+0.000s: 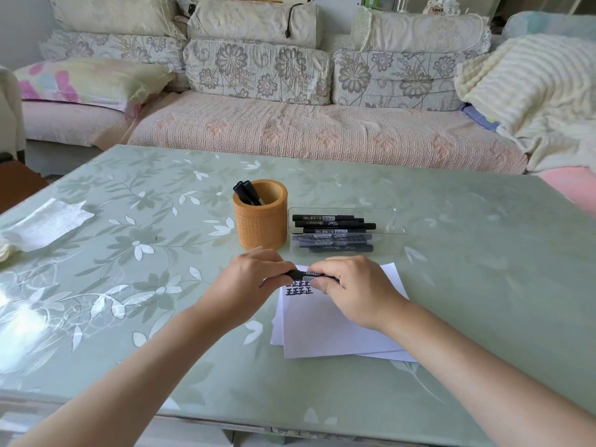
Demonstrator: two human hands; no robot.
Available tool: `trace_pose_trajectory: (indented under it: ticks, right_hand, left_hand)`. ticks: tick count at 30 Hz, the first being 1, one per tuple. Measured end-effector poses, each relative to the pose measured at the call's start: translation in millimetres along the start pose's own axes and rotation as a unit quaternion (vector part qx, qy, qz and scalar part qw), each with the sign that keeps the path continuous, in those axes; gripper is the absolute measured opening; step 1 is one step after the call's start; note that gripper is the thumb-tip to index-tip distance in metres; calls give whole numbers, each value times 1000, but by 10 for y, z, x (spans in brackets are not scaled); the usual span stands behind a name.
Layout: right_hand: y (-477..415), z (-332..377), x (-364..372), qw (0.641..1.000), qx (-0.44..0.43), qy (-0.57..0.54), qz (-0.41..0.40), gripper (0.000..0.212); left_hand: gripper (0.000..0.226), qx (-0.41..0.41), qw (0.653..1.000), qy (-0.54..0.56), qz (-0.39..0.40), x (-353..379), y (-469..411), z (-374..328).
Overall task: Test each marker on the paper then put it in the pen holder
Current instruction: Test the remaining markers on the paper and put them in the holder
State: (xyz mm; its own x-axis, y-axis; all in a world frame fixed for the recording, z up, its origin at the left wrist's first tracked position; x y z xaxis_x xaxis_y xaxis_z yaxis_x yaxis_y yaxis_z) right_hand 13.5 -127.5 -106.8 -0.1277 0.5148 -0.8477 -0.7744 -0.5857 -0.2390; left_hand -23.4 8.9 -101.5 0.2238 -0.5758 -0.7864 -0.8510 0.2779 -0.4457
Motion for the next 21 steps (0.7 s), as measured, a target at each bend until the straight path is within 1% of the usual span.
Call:
trace_pose_trajectory:
  ticks: [3, 6, 8, 10, 12, 14, 15, 18, 21]
  right_hand:
    - [4, -43, 54, 998, 21, 25, 46, 14]
    - [-27, -64, 89, 996, 32, 54, 69, 18]
    - [-80, -85, 81, 997, 33, 20, 63, 19]
    - [-137, -135, 21, 998, 39, -27, 31, 19]
    - [-175, -176, -83, 997, 53, -61, -6, 22]
    - [-210, -193, -180, 991, 70, -108, -36, 29]
    - [-243, -196, -220, 987, 77, -132, -48, 31]
    - [-433, -147, -397, 974, 83, -184, -104, 23]
    - [-756, -10, -605, 961, 78, -213, -155, 20]
  left_hand:
    - [12, 6, 1000, 10, 2, 33, -18, -28]
    - [12, 9, 1000, 16, 2, 52, -95, -46]
    - [13, 12, 1000, 9, -2, 35, -175, -54]
    - [16, 18, 999, -3, -36, -84, -284, -44]
    - [19, 6, 994, -17, -106, -317, -393, 41]
    - [22, -36, 982, -36, -182, -584, -459, 217]
    - [23, -67, 975, -43, -208, -681, -469, 336]
    - [32, -143, 960, -58, -232, -791, -471, 663]
    - [42, -179, 960, -66, -204, -744, -501, 881]
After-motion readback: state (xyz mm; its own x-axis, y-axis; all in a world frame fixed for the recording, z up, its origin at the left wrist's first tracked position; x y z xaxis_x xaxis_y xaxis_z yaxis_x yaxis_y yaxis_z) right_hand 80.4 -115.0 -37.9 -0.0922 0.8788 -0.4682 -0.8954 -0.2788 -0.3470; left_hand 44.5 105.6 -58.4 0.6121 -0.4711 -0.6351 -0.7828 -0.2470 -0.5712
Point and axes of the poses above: each hand's wrist, its own y-axis away from the middle knuckle, its own x-axis out of the palm, z = x × y, the point moved 9 cm from there along -y, towards the middle knuckle, and after that the axes turned 2 degrees about x, right-handed, at the moved point
